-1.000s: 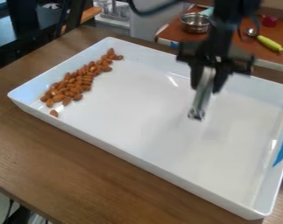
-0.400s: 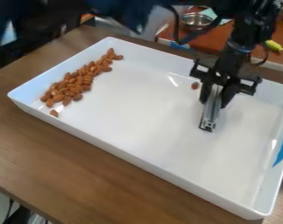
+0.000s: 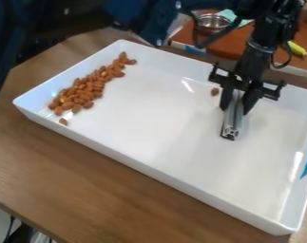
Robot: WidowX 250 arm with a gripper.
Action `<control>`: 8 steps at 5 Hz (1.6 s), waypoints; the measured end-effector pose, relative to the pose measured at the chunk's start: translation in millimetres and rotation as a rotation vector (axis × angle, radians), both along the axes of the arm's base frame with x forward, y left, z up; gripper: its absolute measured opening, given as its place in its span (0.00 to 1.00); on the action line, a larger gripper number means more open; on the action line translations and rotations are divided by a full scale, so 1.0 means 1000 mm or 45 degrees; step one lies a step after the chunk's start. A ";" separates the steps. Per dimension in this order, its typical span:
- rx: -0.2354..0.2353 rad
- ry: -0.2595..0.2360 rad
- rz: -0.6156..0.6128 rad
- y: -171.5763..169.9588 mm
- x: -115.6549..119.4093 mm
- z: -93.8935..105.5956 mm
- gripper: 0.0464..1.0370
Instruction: Sweep into pile
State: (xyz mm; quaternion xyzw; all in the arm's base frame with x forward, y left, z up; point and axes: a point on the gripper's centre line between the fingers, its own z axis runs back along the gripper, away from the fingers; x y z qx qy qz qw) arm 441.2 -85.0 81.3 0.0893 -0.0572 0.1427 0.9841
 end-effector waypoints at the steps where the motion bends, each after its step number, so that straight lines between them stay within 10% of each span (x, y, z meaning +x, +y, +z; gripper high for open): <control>1: -0.039 0.036 0.045 0.023 0.001 -0.001 0.34; 4: -0.223 0.117 0.260 0.150 -0.008 -0.003 0.34; 8: -0.117 0.103 0.269 0.209 -0.084 -0.006 0.34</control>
